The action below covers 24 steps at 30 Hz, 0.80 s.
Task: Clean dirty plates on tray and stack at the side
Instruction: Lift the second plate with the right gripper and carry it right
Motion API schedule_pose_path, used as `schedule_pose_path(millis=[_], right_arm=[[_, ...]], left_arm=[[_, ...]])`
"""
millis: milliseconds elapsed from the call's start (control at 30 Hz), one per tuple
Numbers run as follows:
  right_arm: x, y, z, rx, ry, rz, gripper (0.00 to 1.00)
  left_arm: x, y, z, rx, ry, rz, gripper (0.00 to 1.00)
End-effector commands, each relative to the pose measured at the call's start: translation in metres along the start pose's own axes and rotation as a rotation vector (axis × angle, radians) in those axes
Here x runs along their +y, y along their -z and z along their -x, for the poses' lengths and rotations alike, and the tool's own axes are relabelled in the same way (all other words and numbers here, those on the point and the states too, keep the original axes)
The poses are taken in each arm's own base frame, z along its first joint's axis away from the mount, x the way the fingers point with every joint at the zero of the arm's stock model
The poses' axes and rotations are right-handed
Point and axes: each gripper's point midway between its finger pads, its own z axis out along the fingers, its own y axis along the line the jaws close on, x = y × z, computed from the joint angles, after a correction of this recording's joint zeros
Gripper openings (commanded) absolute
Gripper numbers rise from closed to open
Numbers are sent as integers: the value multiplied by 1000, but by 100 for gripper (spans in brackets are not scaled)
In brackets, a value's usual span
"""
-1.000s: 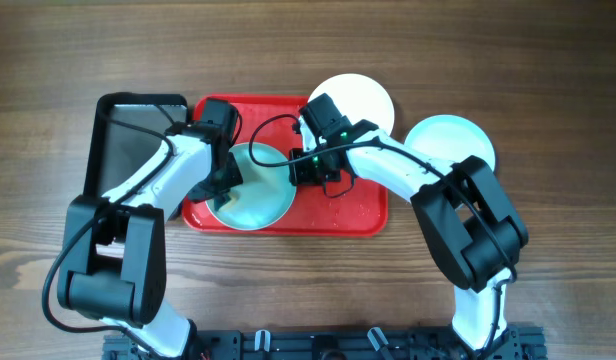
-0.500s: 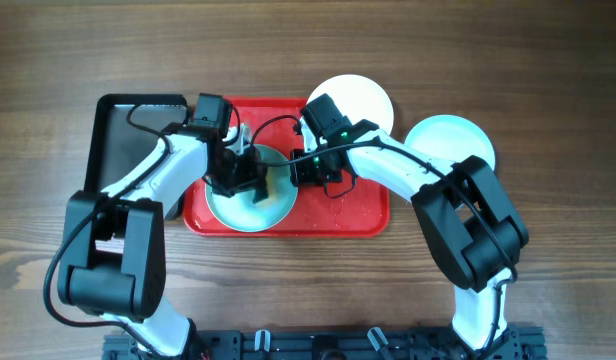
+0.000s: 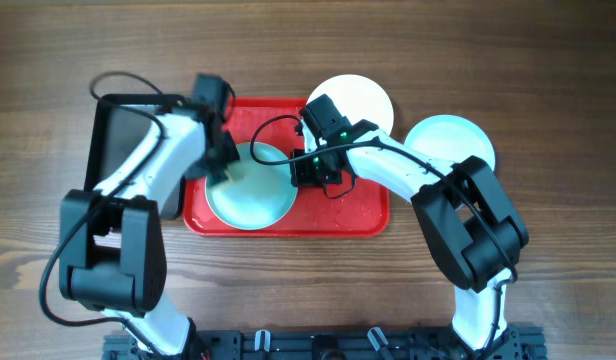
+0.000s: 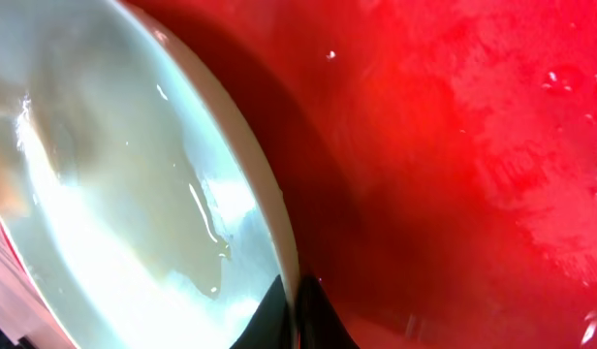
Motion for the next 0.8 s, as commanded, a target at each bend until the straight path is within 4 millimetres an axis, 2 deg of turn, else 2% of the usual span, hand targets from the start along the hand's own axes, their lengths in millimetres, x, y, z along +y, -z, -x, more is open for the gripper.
schedule_pose_path(millis=[0, 100, 233, 400, 533, 667, 767], right_arm=[[-14, -5, -3, 7, -34, -58, 4], [-13, -2, 0, -4, -29, -64, 4], [-11, 18, 11, -76, -5, -103, 4], [3, 81, 25, -244, 94, -197, 4], [14, 139, 30, -452, 199, -390, 5], [13, 175, 32, -620, 246, -613, 4], [13, 187, 28, -685, 284, -749, 4]], left_arm=[[-4, 54, 53, -64, 110, -101, 4], [-2, 81, 69, -96, 90, -119, 4], [1, 85, 72, -103, 65, -114, 4], [5, 73, 65, -79, 66, -97, 4], [5, 65, 62, -69, 64, -92, 7], [5, 61, 61, -67, 65, -91, 4], [5, 58, 59, -64, 64, -89, 4]])
